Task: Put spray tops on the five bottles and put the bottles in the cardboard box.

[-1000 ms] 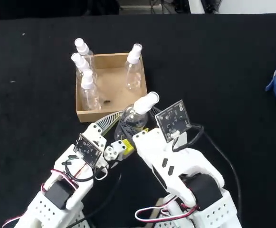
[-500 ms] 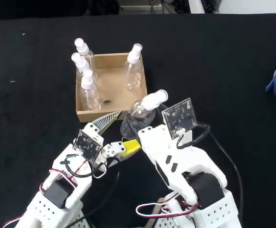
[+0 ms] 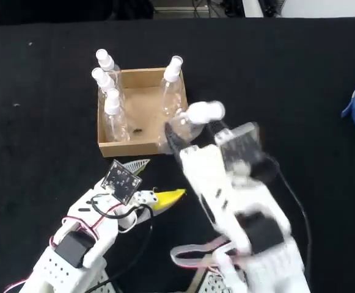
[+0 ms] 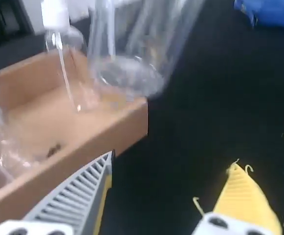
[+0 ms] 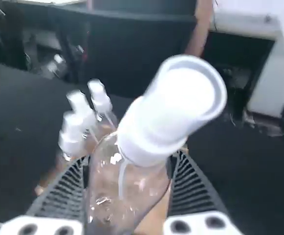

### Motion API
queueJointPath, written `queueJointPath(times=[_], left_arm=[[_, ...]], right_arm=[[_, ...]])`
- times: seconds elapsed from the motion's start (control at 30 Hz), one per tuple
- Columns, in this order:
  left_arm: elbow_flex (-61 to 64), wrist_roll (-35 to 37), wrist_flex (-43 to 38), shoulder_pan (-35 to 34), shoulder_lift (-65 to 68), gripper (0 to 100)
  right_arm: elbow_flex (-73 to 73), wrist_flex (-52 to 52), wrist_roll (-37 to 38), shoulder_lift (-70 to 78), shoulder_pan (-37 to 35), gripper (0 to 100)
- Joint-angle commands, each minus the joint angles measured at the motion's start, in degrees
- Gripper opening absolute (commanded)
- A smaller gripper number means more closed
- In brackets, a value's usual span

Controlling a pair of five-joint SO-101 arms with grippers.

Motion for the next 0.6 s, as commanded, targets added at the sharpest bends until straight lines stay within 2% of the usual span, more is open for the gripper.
queueJointPath(times=[0.0,0.2,0.33,0.43,0.57], left_arm=[[-3.4,0.1,2.9,-0.5,-0.6,22],[-1.5,0.1,5.9,-1.4,-0.6,21],[-1.8,0.2,6.2,-6.3,-0.6,3],[-2.0,0.5,6.2,-9.8,-0.6,6],[-2.1,0.5,6.2,-10.9,-0.6,3]], right_arm=[[-3.5,-7.1,0.4,9.6,3.4,1.0],[-4.2,-16.9,0.4,20.4,3.7,1.0],[-4.2,-22.9,0.4,25.4,3.7,1.0],[-4.2,-26.1,2.4,28.9,3.7,1.0],[-4.3,-29.1,6.2,33.3,3.7,1.0]])
